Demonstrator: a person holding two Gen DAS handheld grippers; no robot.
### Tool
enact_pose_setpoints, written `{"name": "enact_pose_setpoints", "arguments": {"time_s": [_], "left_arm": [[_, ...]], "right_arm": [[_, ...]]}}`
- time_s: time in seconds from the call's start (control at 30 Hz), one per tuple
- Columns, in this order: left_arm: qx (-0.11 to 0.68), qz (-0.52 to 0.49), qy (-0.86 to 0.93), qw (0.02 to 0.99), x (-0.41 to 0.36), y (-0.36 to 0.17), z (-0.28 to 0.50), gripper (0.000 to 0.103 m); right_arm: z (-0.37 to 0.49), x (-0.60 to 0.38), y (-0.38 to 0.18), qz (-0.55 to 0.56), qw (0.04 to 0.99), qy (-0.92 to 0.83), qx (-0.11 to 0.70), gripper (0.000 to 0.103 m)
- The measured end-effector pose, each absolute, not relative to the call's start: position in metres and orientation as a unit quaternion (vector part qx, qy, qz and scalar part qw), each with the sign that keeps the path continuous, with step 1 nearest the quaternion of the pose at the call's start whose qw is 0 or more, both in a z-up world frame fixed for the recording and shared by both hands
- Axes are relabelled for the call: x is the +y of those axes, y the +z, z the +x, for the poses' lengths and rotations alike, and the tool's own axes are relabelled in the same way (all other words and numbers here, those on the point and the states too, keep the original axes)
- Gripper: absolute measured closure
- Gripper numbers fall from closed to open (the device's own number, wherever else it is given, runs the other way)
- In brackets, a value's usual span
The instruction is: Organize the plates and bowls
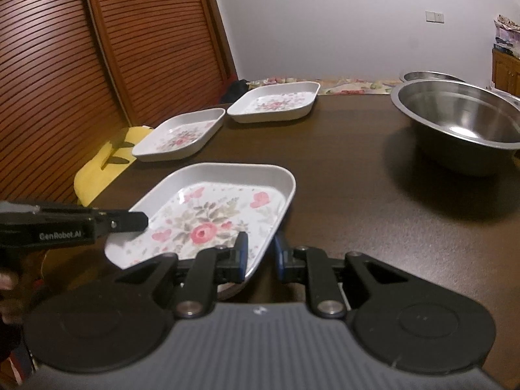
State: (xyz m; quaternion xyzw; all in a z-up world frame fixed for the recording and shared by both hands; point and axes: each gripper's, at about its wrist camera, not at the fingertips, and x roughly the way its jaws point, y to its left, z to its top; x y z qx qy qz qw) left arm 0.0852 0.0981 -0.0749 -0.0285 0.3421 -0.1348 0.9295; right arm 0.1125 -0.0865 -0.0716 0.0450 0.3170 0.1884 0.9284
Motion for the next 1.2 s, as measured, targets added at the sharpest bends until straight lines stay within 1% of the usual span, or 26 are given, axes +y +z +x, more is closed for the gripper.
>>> {"name": "enact_pose_setpoints", "arguments": {"time_s": [0.73,0.97,1.2], "left_arm": [[0.344,-0.037,-0.125,0.930,0.101,-0.081,0.089,0.091],[0.332,-0.038,-0.116,0.935,0.107,-0.070,0.086,0.085],[0.314,-0.034,-0.109,0.943,0.113,-0.054,0.087,0.085]], "right_arm": [[0.110,-0.091,-0.074,0.047,0.936,0.174,0.302,0.083],[0.108,-0.097,-0.061,0.047,0.943,0.170,0.283,0.083],[0.110,-0.096,-0.046,0.044,0.947,0.175,0.266,0.083]]}}
